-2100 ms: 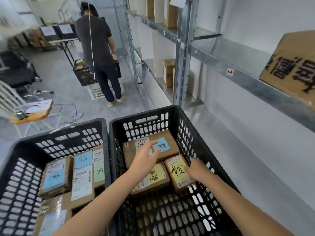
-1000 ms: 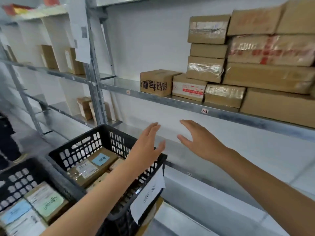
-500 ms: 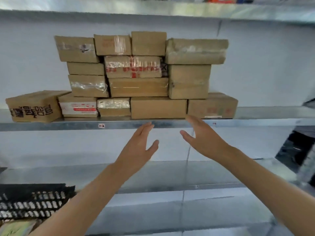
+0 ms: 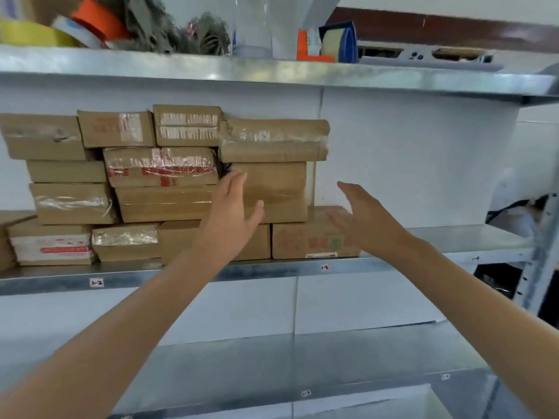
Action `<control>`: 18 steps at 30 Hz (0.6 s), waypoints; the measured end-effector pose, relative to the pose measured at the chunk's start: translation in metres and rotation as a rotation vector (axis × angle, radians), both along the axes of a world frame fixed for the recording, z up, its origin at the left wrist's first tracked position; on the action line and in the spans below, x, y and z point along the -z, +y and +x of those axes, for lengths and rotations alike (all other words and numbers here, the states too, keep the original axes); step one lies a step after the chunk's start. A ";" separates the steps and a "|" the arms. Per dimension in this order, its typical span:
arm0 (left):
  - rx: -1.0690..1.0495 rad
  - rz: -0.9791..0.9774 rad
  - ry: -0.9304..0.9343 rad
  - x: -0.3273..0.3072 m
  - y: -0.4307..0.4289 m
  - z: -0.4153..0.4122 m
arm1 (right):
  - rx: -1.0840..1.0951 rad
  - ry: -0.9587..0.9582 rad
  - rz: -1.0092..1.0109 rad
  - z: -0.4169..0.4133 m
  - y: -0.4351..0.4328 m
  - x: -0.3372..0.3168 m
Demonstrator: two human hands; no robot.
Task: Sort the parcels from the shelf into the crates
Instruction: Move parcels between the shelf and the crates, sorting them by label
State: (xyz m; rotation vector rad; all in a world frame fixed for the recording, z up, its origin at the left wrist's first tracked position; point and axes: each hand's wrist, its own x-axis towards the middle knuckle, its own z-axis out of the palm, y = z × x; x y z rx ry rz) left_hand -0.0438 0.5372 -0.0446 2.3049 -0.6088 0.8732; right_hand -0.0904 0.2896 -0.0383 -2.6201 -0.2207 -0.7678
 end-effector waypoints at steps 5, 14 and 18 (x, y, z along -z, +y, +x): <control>-0.139 -0.236 0.128 -0.053 -0.001 0.032 | -0.030 -0.038 0.143 0.047 -0.011 -0.047; -0.014 -0.641 0.290 -0.079 -0.024 0.055 | -0.212 0.037 0.578 0.110 0.006 -0.087; 0.088 -0.749 0.262 -0.079 -0.025 0.045 | -0.235 -0.088 0.613 0.100 0.006 -0.075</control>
